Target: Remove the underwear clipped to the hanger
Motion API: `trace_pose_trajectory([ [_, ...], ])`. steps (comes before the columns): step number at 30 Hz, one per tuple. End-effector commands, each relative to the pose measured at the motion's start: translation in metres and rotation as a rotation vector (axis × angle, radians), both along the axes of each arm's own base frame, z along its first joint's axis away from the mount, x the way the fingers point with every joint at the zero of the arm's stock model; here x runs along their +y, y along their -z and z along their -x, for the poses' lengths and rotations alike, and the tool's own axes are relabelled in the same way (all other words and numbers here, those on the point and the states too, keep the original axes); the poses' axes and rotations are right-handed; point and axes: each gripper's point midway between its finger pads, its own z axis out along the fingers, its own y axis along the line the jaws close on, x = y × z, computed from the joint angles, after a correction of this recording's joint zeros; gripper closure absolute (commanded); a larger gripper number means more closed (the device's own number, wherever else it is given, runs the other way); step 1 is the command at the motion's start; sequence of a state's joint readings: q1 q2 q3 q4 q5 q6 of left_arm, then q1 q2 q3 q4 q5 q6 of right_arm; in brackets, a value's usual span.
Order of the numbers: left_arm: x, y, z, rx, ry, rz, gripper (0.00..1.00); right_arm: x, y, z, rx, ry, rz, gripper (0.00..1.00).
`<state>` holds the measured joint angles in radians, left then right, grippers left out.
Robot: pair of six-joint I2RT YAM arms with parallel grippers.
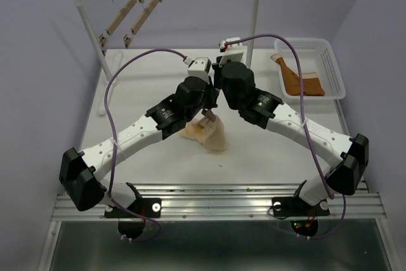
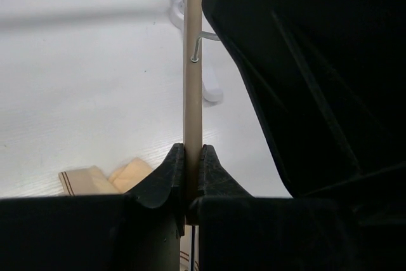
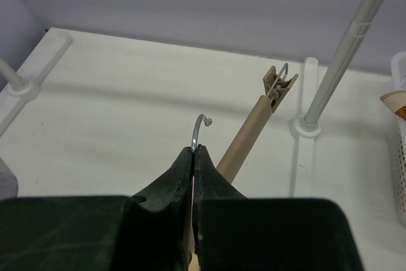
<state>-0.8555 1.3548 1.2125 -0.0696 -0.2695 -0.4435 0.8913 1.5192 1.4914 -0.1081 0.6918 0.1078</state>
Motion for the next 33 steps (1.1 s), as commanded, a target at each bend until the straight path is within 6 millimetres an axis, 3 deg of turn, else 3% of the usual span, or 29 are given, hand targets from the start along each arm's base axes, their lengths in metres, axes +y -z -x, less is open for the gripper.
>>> trace_pose_trajectory([
  [1,0.004,-0.04,-0.006,-0.085,-0.07,0.062,1.0,-0.007,-0.04,-0.005,-0.066,0.093,-0.189,0.99],
  [4,0.004,-0.044,-0.006,-0.096,-0.077,0.076,1.0,-0.006,-0.038,-0.006,-0.058,0.101,-0.218,0.99],
  [5,0.004,-0.044,-0.006,-0.102,-0.082,0.081,1.0,-0.004,-0.038,-0.005,-0.051,0.092,-0.246,0.95],
  [8,0.008,-0.054,-0.007,-0.129,-0.102,0.121,1.0,0.006,-0.039,0.001,-0.041,0.021,-0.285,0.64],
  [10,0.011,-0.063,-0.006,-0.15,-0.109,0.149,1.0,0.011,-0.042,0.004,-0.04,-0.017,-0.296,0.54],
  [11,0.012,-0.065,-0.006,-0.16,-0.109,0.162,1.0,0.015,-0.042,0.007,-0.036,-0.05,-0.298,0.4],
  [15,0.017,-0.073,-0.005,-0.172,-0.124,0.206,1.0,0.015,-0.045,0.012,-0.035,-0.094,-0.299,0.25],
  [20,0.03,-0.065,-0.014,-0.146,-0.125,0.259,1.0,0.005,-0.045,0.013,-0.006,-0.193,-0.349,0.0],
  [22,0.037,-0.064,-0.017,-0.135,-0.132,0.284,1.0,0.001,-0.053,0.019,0.001,-0.273,-0.383,0.0],
  [28,0.054,-0.078,-0.018,-0.184,-0.091,0.395,1.0,-0.027,-0.03,0.012,0.121,-0.429,-0.474,0.0],
  [29,0.054,-0.081,-0.018,-0.194,-0.079,0.414,1.0,-0.021,-0.023,0.019,0.174,-0.513,-0.5,0.0],
  [30,0.053,-0.085,-0.013,-0.201,-0.045,0.43,1.0,-0.032,-0.028,0.011,0.152,-0.527,-0.527,0.0],
  [33,0.05,-0.091,-0.007,-0.216,0.018,0.47,1.0,-0.021,-0.013,0.028,0.221,-0.724,-0.606,0.0],
])
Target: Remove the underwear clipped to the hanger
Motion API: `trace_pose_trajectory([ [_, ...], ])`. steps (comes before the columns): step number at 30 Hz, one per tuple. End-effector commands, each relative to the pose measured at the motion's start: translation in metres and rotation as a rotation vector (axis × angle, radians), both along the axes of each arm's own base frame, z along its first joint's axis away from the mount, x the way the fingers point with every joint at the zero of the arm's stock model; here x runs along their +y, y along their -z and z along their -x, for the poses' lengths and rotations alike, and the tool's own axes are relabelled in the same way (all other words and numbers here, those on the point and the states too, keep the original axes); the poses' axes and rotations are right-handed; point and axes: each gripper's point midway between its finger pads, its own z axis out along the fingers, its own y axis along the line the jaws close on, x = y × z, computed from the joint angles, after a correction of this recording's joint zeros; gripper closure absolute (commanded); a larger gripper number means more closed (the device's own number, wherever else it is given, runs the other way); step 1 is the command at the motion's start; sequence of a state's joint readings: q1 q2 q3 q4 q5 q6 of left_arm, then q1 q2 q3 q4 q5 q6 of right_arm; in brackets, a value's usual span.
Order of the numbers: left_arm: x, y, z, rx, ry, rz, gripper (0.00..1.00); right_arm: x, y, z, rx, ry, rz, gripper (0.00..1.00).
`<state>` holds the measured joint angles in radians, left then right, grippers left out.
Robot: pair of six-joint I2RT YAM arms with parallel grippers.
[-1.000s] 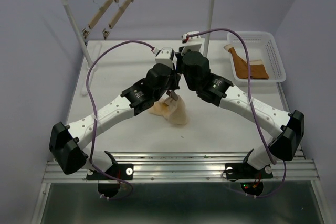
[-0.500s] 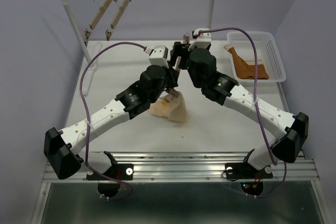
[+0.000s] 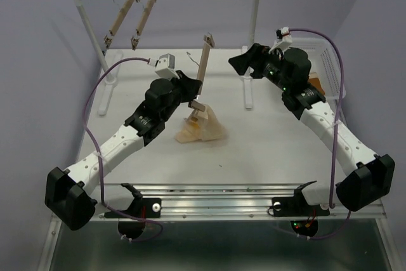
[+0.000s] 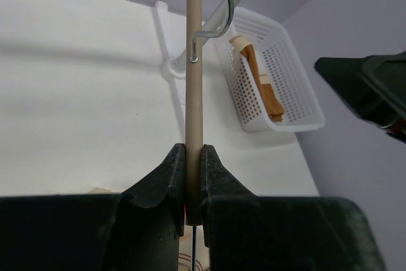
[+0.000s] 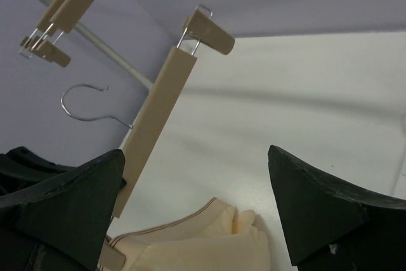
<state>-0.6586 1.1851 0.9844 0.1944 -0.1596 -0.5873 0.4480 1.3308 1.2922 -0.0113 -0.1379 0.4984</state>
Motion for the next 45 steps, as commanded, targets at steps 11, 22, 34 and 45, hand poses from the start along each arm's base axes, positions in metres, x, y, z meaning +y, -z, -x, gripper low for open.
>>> trace_pose_trajectory([
  [11,-0.025,-0.086,0.044,-0.211,0.296,0.275,1.0,0.042,-0.034,0.087,-0.228,-0.68,-0.336,0.0],
  [22,-0.036,-0.095,0.064,-0.232,0.415,0.344,1.0,0.043,-0.034,0.063,-0.192,-0.605,-0.39,0.03],
  [34,-0.025,-0.112,0.052,-0.243,0.32,0.427,1.0,0.036,-0.014,0.064,-0.189,-0.541,-0.255,0.02],
  [45,-0.02,-0.142,0.037,-0.296,0.261,0.452,1.0,0.048,0.001,0.121,-0.289,-0.833,-0.179,0.0],
])
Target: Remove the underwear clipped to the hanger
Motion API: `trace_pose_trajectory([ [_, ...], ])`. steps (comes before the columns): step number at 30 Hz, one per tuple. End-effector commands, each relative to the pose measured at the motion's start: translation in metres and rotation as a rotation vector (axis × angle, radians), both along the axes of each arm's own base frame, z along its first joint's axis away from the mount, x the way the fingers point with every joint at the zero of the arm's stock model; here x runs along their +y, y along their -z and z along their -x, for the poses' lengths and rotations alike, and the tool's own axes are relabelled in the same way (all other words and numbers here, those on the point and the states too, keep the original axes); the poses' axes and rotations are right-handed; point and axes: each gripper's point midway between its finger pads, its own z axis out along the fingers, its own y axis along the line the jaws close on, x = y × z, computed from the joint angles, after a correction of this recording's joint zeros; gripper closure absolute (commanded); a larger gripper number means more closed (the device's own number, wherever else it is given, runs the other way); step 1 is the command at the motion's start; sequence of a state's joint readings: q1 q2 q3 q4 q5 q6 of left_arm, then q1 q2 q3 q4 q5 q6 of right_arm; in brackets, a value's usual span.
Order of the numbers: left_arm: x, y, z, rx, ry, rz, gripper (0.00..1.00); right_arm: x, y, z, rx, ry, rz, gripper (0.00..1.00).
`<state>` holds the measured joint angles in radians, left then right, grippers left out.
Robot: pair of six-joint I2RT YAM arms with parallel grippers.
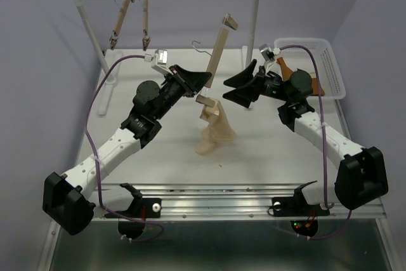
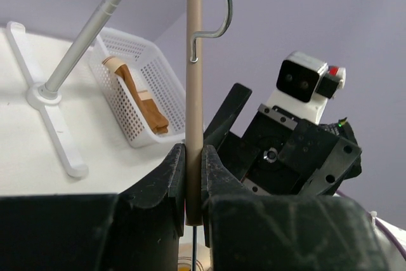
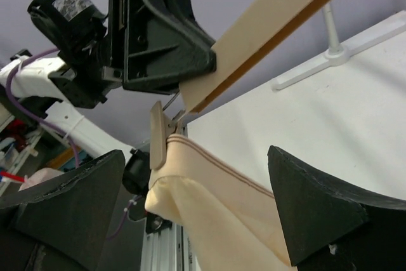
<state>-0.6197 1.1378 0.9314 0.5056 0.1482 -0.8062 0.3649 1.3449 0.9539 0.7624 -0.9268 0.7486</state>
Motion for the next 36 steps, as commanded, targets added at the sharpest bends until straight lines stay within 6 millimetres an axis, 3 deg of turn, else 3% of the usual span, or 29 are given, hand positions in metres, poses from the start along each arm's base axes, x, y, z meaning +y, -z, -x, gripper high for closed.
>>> trace_pose_trajectory([
  [1,0.011,-0.068,0.003,-0.155,-0.037,0.125,1.0,0.007,-0.007,0.024,-0.07,-0.103,-0.015,0.0],
  [3,0.012,-0.073,0.004,-0.173,-0.036,0.144,1.0,0.009,-0.007,0.016,-0.025,-0.082,-0.047,0.0],
  [8,0.017,-0.072,0.0,-0.151,-0.066,0.207,1.0,0.014,-0.021,0.04,-0.013,-0.195,-0.161,0.0],
  [11,0.018,-0.073,0.001,-0.155,-0.06,0.245,1.0,0.022,-0.02,0.042,0.009,-0.224,-0.163,0.0],
  [14,0.022,-0.072,-0.004,-0.145,-0.095,0.267,1.0,0.033,-0.009,0.032,0.069,-0.19,-0.126,0.0],
  [19,0.024,-0.072,-0.009,-0.149,-0.139,0.267,1.0,0.035,-0.01,0.025,0.117,-0.139,-0.142,0.01],
  [23,0.023,-0.068,-0.013,-0.136,-0.151,0.266,1.0,0.032,-0.019,0.029,0.132,-0.153,-0.174,0.09],
  [27,0.021,-0.065,-0.015,-0.132,-0.164,0.262,1.0,0.031,-0.026,0.03,0.158,-0.172,-0.228,0.34],
  [30,0.024,-0.061,-0.017,-0.124,-0.189,0.26,1.0,0.03,-0.033,0.04,0.147,-0.237,-0.253,0.33],
  [36,0.024,-0.059,-0.019,-0.11,-0.225,0.275,1.0,0.04,-0.027,0.043,0.171,-0.286,-0.222,0.28],
])
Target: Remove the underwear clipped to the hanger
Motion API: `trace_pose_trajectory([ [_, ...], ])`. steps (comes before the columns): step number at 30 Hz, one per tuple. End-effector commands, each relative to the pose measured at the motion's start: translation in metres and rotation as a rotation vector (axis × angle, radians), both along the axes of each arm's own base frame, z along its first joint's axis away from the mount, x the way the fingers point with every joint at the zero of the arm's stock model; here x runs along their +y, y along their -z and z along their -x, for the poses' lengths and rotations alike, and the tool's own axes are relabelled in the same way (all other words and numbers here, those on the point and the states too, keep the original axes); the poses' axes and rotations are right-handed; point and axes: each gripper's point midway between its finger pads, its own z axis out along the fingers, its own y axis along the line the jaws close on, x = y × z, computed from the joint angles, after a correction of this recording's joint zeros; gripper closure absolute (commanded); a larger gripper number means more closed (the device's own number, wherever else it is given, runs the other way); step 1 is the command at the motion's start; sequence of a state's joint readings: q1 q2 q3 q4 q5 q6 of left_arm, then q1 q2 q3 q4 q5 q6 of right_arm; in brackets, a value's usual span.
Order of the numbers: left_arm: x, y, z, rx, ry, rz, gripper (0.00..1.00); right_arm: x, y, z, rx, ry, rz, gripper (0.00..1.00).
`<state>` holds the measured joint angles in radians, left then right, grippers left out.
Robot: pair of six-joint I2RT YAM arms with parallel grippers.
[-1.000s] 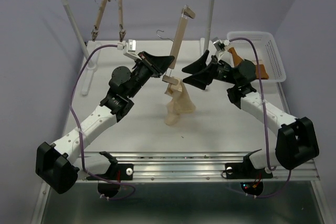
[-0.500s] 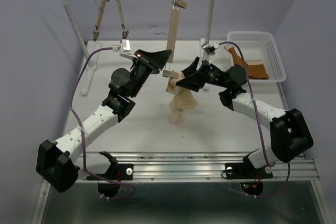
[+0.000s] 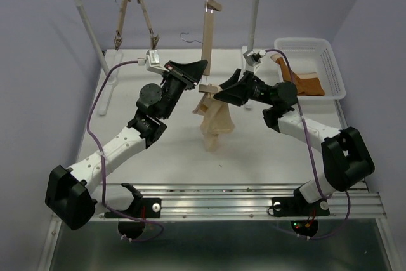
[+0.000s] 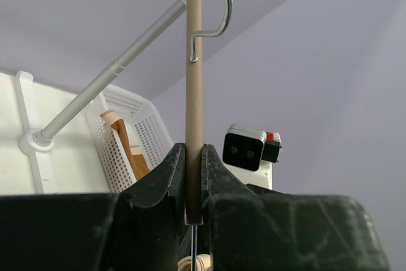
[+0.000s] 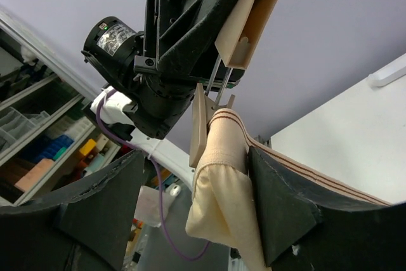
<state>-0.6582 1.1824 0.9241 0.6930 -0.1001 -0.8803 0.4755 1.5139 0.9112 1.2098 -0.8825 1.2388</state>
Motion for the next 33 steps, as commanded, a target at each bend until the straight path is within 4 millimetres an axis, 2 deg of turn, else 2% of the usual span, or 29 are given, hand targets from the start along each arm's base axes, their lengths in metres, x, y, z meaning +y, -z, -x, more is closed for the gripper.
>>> trace_pose_trajectory([
  [1,0.009,-0.03,0.006,-0.083,-0.049,0.084,1.0,0.004,-0.022,0.015,-0.082,-0.053,-0.034,0.28],
  [4,0.011,-0.031,0.005,-0.087,-0.07,0.079,1.0,0.008,-0.017,0.013,-0.073,-0.037,-0.008,0.35],
  [8,0.01,-0.03,0.006,-0.086,-0.073,0.077,1.0,0.006,-0.023,0.008,-0.07,0.006,-0.021,0.46],
  [9,0.009,-0.028,0.006,-0.082,-0.074,0.077,1.0,0.006,-0.025,0.006,-0.053,0.02,-0.026,0.54],
  [14,0.011,-0.024,0.007,-0.076,-0.077,0.071,1.0,0.006,-0.026,0.003,-0.026,0.026,-0.032,0.72],
  [19,0.008,-0.021,0.011,-0.077,-0.053,0.04,1.0,0.007,-0.025,0.002,-0.01,0.02,-0.036,0.99],
  [23,0.007,-0.011,0.01,-0.039,-0.053,0.005,0.98,0.004,-0.028,0.006,-0.046,0.023,-0.046,0.99],
  [24,0.008,-0.01,0.01,-0.034,-0.056,0.001,0.84,0.003,-0.031,0.007,-0.057,0.034,-0.052,0.99],
  [26,0.009,-0.005,0.011,-0.014,-0.056,-0.011,0.75,0.002,-0.033,0.008,-0.075,0.049,-0.047,0.99],
  [27,0.012,-0.004,0.011,-0.004,-0.065,-0.003,0.52,0.0,-0.035,0.007,-0.085,0.069,-0.043,0.99],
  [28,0.014,-0.003,0.011,0.003,-0.07,0.001,0.38,0.0,-0.036,0.008,-0.102,0.078,-0.039,0.99],
  [29,0.015,-0.003,0.012,0.003,-0.072,0.0,0.31,-0.001,-0.036,0.008,-0.098,0.086,-0.04,0.99],
  [30,0.017,-0.005,0.013,-0.001,-0.072,0.002,0.19,-0.003,-0.039,0.008,-0.097,0.097,-0.046,0.99],
  [33,0.018,-0.008,0.018,-0.01,-0.063,-0.019,0.03,-0.004,-0.038,0.007,-0.089,0.115,-0.05,0.99],
])
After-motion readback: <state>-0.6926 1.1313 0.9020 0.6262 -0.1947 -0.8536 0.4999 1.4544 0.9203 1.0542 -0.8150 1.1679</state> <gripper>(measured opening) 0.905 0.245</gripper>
